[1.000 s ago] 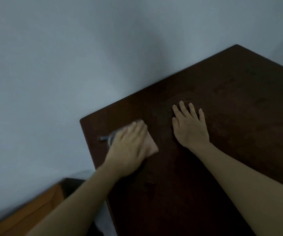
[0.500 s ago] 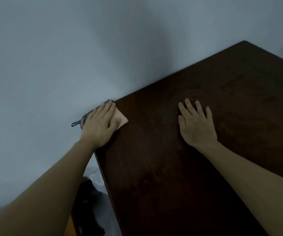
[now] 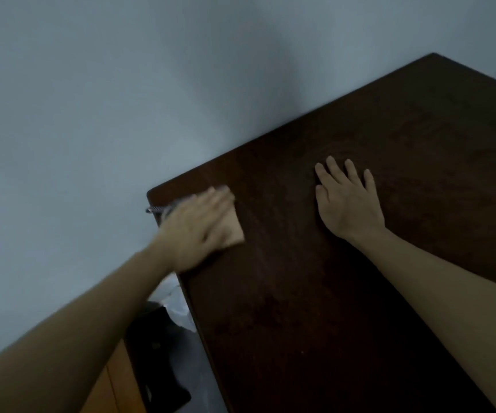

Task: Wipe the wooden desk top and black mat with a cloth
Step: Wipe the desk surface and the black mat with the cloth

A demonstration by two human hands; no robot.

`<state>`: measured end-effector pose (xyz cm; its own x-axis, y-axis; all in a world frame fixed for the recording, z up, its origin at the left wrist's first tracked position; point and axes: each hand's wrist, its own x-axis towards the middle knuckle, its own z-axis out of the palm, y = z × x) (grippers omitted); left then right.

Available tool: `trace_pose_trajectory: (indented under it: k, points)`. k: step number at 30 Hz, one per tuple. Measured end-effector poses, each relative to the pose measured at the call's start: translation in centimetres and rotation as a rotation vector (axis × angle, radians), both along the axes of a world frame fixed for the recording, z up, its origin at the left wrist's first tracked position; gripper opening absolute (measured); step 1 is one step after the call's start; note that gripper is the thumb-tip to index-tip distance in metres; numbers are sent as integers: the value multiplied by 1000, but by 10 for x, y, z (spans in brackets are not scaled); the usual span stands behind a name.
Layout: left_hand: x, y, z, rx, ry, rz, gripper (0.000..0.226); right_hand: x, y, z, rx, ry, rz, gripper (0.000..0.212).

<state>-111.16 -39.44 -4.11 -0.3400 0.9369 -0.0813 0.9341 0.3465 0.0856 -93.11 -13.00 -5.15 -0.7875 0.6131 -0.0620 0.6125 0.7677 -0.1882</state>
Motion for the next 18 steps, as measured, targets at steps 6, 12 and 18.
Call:
trace_pose_trajectory:
  k: [6, 12, 18]
  points:
    - [-4, 48, -3, 4, -29, 302, 73, 0, 0, 1, -9, 11, 3, 56]
    - [55, 18, 7, -80, -63, -39, 67, 3, -2, 8, -61, 56, -21, 54]
    - [-4, 73, 3, -84, -56, -172, 67, 3, 0, 10, -145, 110, -52, 50]
